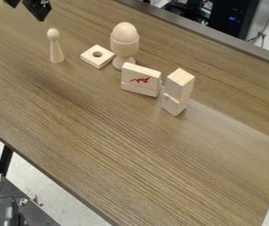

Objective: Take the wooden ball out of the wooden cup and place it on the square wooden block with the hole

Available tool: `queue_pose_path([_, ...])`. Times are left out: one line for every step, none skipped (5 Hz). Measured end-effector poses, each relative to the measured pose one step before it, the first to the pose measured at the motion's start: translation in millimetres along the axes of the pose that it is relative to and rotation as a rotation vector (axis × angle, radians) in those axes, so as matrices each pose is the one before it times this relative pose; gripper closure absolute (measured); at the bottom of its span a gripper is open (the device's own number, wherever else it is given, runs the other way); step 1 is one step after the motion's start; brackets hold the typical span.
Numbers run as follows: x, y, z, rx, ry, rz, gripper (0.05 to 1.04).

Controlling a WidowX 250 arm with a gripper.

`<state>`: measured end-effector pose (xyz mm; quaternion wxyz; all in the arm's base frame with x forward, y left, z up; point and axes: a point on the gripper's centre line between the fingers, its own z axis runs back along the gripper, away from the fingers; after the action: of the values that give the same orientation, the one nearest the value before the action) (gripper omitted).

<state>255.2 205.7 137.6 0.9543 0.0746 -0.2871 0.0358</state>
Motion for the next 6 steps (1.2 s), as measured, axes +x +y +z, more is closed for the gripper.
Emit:
queue_pose_path([-5.08, -4.1, -6.59, -0.0196, 0.0202, 0.0027, 0.083])
queue_pose_path([7.95, -13.71, -7.32, -0.0311, -0.004, -0.0312, 0.083])
queue_pose_path([21.06, -16.35, -11.42, -0.046, -0.0214, -0.0537, 0.083])
queue_pose_path([13.23, -6.56, -9.6, -0.0163, -0.0101, -0.038, 0.083])
queue_pose_path([16.25, -6.12, -5.72, -0.0216, -0.0193, -0.0309, 0.083])
queue_pose_path([9.99, -13.04, -7.6, -0.0377, -0.0074, -0.0299, 0.083])
